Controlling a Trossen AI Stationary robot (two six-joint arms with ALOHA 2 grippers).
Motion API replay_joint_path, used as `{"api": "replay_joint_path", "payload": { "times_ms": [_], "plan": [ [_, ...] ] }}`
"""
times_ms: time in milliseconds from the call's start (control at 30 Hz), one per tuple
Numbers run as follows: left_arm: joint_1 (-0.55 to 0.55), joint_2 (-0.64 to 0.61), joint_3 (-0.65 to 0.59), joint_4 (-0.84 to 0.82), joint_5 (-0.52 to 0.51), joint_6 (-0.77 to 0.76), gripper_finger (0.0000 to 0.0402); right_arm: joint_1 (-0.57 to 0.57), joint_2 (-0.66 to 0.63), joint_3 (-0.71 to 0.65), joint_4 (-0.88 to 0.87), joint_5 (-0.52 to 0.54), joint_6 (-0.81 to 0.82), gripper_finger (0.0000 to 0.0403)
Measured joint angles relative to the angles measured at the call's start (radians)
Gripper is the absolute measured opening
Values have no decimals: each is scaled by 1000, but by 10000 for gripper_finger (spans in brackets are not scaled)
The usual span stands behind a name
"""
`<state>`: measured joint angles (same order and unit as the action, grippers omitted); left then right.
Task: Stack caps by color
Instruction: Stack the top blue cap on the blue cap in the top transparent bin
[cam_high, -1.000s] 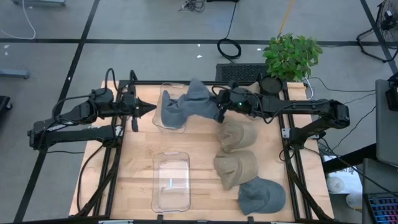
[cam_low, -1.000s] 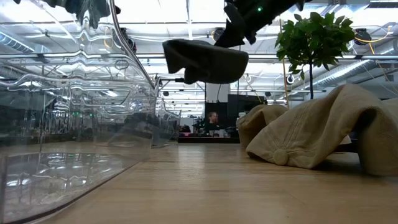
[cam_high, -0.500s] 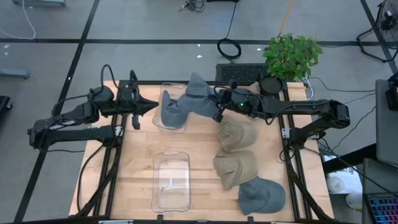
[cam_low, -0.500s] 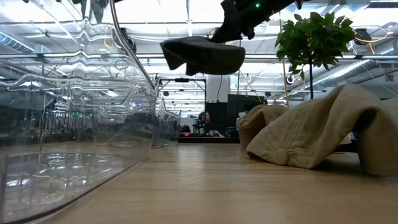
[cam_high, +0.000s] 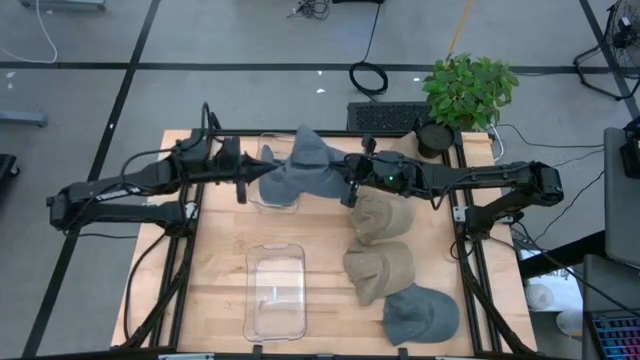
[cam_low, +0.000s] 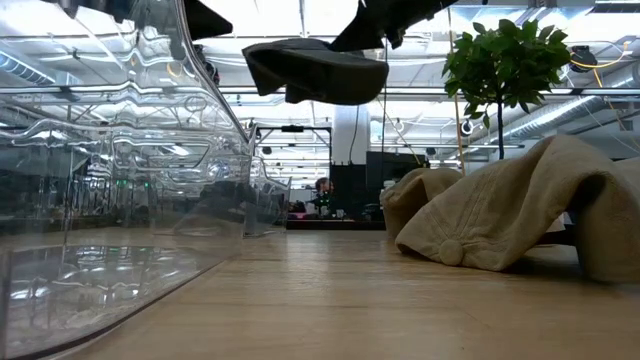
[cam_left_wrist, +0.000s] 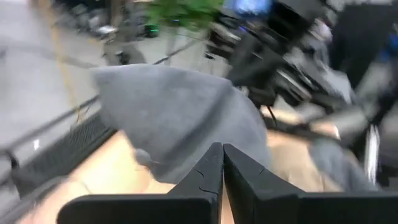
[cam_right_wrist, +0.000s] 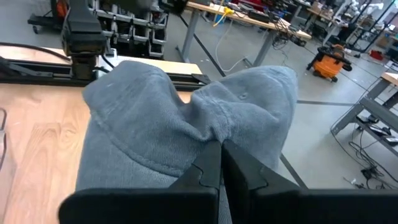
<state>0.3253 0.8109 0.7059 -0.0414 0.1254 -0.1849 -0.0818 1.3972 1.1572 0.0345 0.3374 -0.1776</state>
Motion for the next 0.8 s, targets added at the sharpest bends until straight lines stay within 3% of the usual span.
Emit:
{"api": "replay_joint_path", "payload": {
  "times_ms": [100,200,400,567,800],
  "plan": [
    [35,31,4,10,-8,-120,31,0,0,0,0,0,0,0],
    [87,58,6,6,90,-177,67,0,0,0,0,0,0,0],
    [200,114,7,45,120,-386,188,21,0,0,10,-1,-32,0],
    [243,183,7,132,218,-524,269,40,0,-1,47,0,-69,0],
    [237,254,7,232,373,-628,295,47,0,-1,75,3,-109,0]
  ]
}}
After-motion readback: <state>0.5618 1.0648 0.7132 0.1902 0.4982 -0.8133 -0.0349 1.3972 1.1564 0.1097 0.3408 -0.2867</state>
